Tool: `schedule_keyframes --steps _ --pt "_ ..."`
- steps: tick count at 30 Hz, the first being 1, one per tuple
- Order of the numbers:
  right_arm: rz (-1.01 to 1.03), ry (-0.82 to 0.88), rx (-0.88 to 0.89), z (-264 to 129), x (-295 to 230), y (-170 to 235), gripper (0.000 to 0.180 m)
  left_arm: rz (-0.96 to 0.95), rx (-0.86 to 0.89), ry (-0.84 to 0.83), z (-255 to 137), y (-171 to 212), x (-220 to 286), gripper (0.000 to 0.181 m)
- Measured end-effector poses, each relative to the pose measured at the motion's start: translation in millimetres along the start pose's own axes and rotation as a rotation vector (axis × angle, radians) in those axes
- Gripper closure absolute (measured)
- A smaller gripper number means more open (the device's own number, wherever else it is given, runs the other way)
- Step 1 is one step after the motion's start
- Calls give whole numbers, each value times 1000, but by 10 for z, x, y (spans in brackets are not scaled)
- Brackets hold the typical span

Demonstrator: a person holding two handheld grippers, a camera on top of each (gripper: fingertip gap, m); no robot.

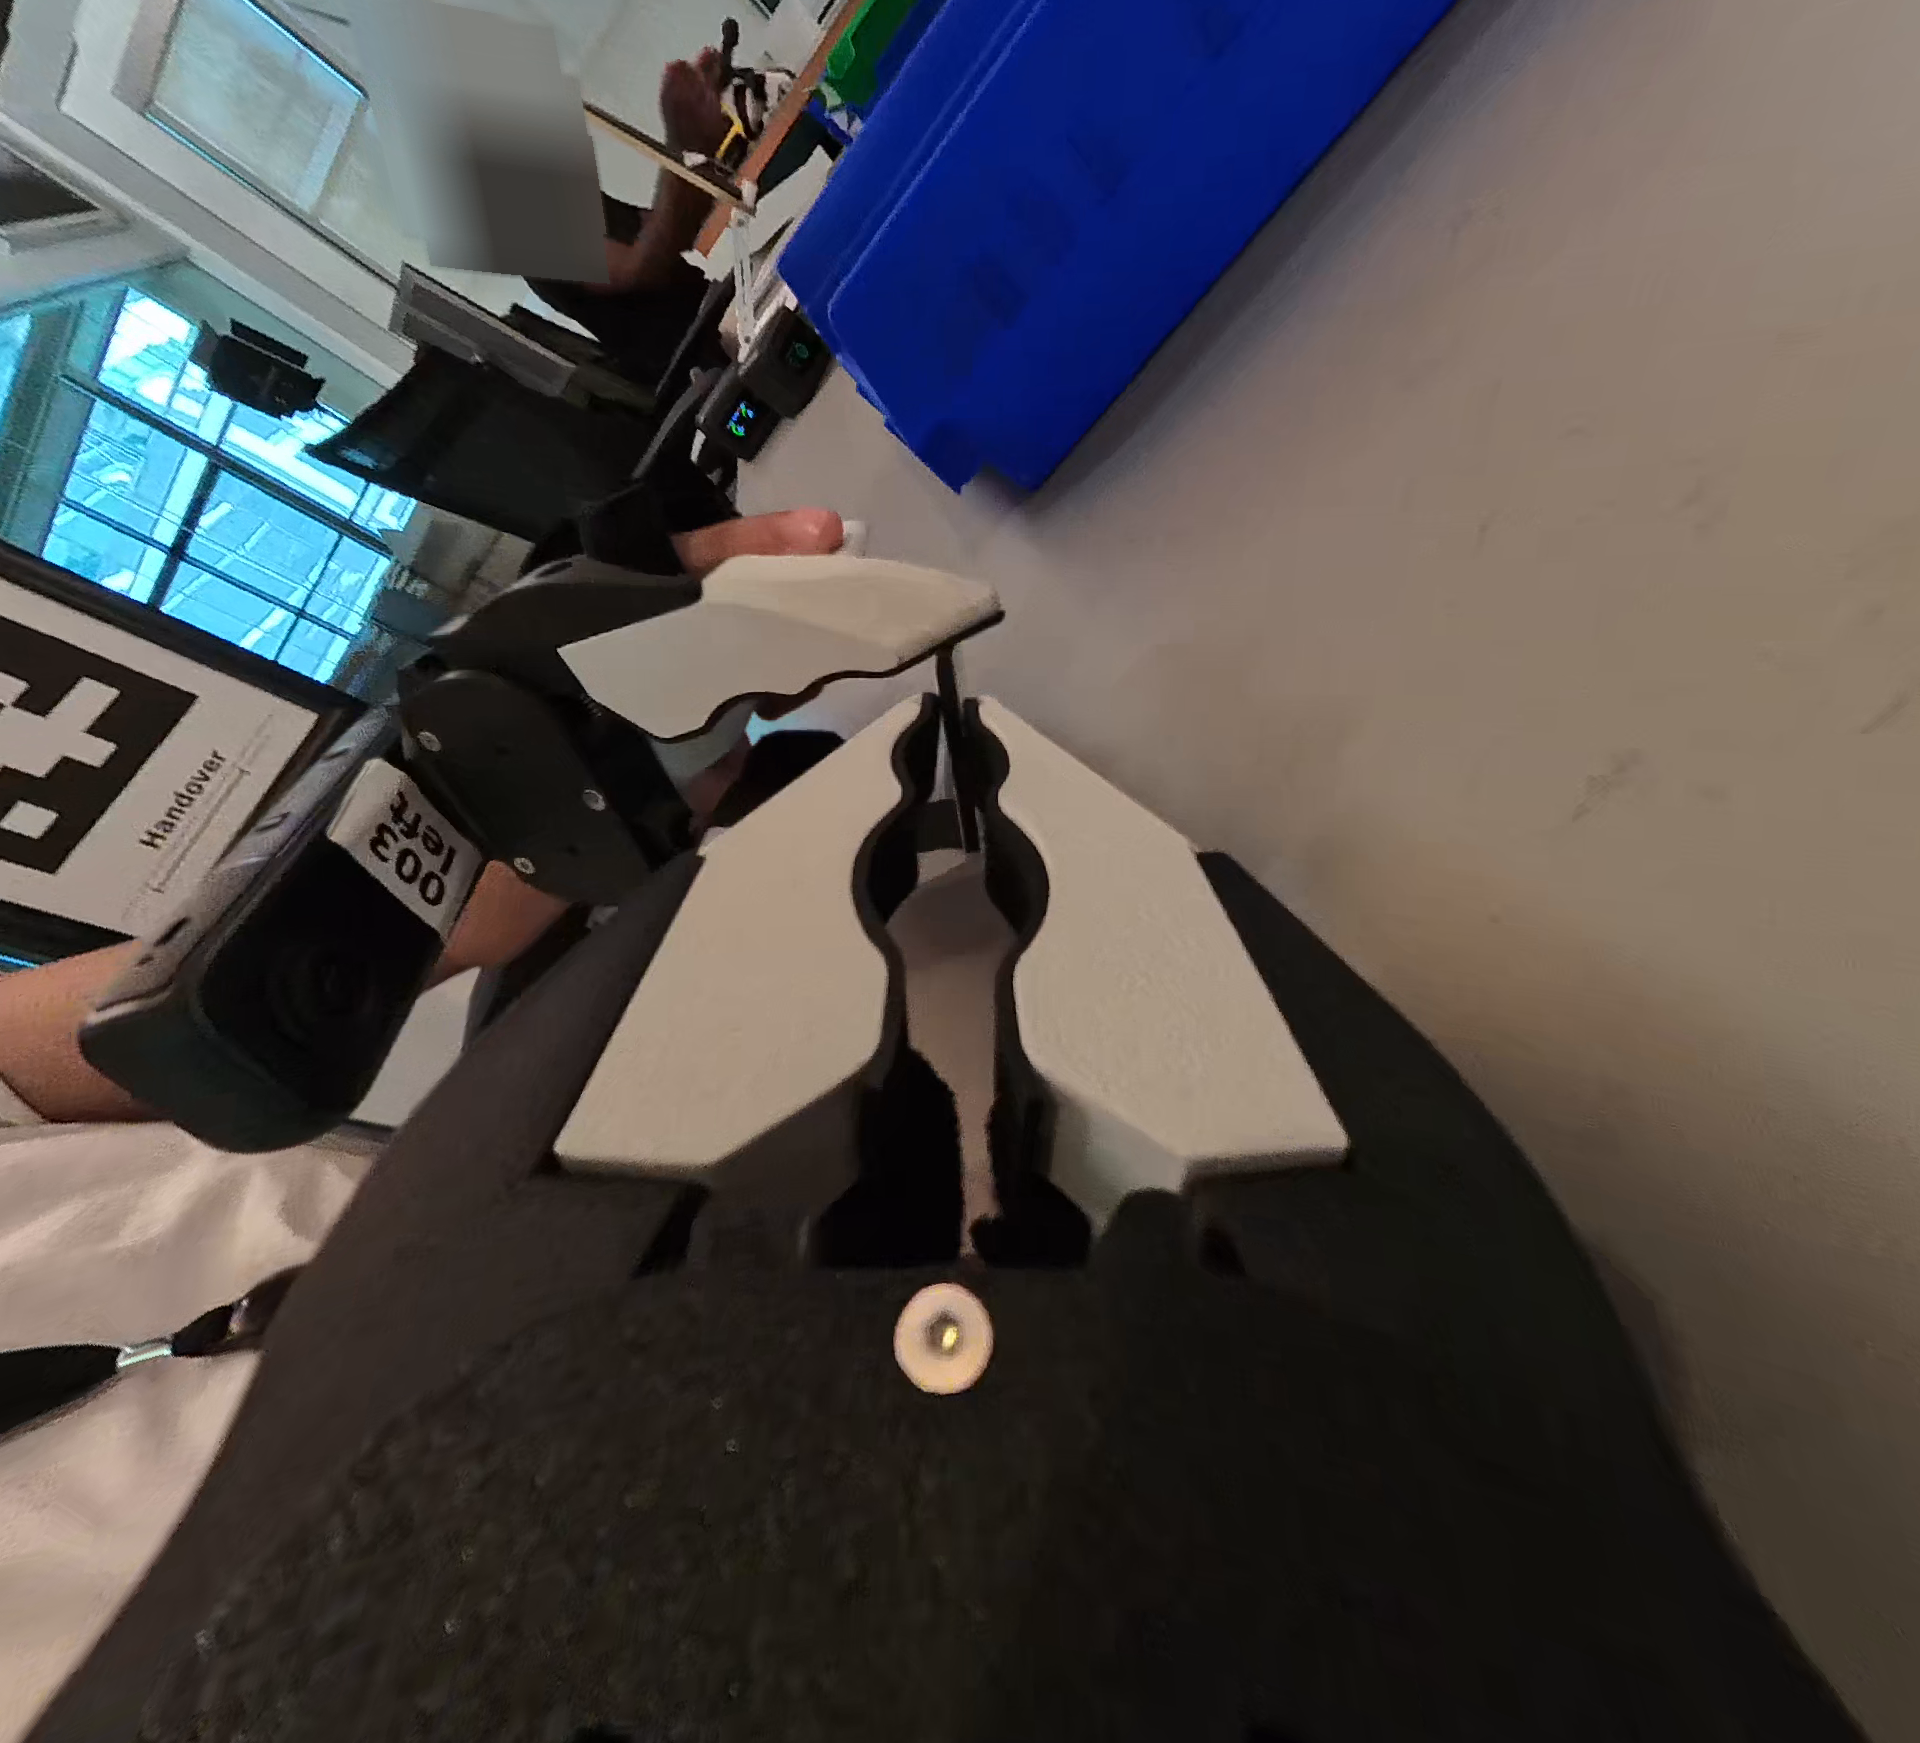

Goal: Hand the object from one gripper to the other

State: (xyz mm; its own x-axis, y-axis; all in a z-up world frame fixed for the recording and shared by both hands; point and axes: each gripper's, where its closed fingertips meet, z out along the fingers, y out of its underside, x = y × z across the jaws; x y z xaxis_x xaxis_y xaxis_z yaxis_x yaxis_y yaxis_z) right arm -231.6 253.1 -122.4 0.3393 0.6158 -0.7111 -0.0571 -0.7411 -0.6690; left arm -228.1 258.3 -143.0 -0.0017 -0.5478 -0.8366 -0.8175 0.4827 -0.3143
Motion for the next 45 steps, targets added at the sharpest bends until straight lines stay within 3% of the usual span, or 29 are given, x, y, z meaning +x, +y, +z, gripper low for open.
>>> schedule_keyframes --steps 8,12,15,19,21,23,25,28,37,41,45 --pt "-89 31 -23 -19 -20 -15 177 -65 35 12 -23 -41 -8 133" --pt "-87 34 72 -148 -4 -188 177 -170 116 -46 -105 -88 -168 128" --pt "-24 -20 230 -346 -20 -426 177 -457 206 -15 -176 -130 -346 129" --pt "69 -191 479 -584 -212 -714 177 -1068 483 171 -324 -361 -578 130" --pt "145 -316 605 -661 -346 -809 178 -1213 596 180 -396 -429 -682 131" --pt "303 -412 684 -652 -358 -833 178 -1128 555 4 -390 -378 -741 126" --pt "404 -413 662 -508 -303 -745 178 -917 442 -188 -395 -358 -743 117" --pt "477 -435 687 -454 -309 -731 178 -706 323 -330 -411 -430 -693 122" --pt "503 -470 656 -294 -444 -646 178 -712 241 -436 -432 -327 -786 128" --pt "519 -495 644 -256 -476 -623 178 -672 258 -465 -486 -332 -817 147" --pt "518 -484 632 -251 -457 -614 177 -667 243 -444 -467 -311 -803 148"
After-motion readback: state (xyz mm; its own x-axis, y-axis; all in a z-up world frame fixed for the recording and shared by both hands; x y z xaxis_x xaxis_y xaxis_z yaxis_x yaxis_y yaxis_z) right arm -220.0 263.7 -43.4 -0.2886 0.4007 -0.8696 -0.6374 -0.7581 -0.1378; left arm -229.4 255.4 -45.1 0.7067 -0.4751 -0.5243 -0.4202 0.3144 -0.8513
